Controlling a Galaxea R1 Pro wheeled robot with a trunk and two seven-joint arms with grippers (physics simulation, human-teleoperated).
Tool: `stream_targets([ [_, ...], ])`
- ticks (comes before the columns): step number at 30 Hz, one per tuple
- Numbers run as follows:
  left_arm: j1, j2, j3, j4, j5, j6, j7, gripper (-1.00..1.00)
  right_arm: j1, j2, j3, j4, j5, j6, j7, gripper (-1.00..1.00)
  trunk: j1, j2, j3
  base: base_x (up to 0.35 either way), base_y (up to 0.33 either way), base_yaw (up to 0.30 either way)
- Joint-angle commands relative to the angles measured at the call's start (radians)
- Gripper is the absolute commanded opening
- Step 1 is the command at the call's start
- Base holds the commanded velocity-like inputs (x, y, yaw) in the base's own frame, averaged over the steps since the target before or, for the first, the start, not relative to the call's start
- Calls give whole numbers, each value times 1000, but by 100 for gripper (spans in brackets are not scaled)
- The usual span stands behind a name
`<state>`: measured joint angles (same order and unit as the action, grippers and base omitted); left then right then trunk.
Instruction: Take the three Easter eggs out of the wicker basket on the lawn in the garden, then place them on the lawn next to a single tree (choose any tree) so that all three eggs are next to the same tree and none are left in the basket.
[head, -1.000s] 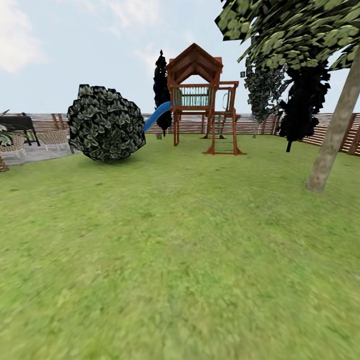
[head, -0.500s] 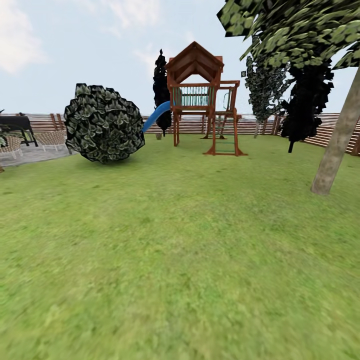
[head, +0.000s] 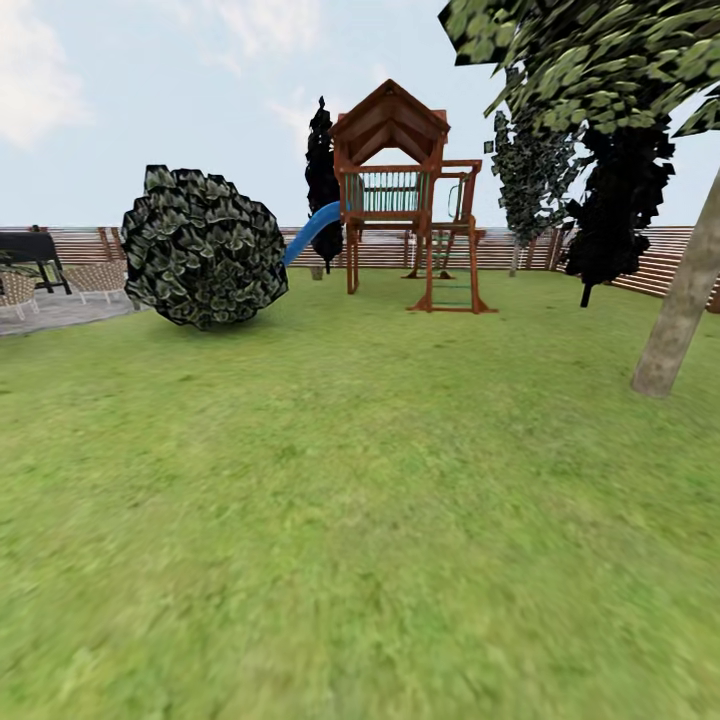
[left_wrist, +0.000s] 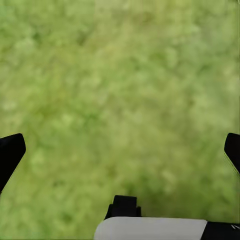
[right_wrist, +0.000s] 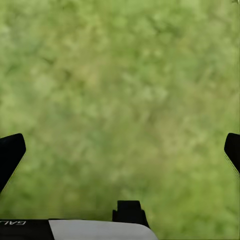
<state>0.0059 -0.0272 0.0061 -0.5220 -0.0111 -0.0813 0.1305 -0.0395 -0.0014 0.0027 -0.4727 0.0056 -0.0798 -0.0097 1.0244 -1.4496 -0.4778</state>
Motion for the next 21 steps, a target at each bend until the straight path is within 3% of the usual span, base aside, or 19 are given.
stream_targets([
  [1, 0, 0, 1, -1, -1, -2, 3, 100, 0, 0, 0, 1, 1, -3, -1, 100, 1, 0, -1, 335, 0, 0],
  [21, 0, 1, 1, -1, -1, -2, 3, 100, 0, 1, 0, 2, 1, -3, -3, 100, 1, 0, -1, 335, 0, 0],
])
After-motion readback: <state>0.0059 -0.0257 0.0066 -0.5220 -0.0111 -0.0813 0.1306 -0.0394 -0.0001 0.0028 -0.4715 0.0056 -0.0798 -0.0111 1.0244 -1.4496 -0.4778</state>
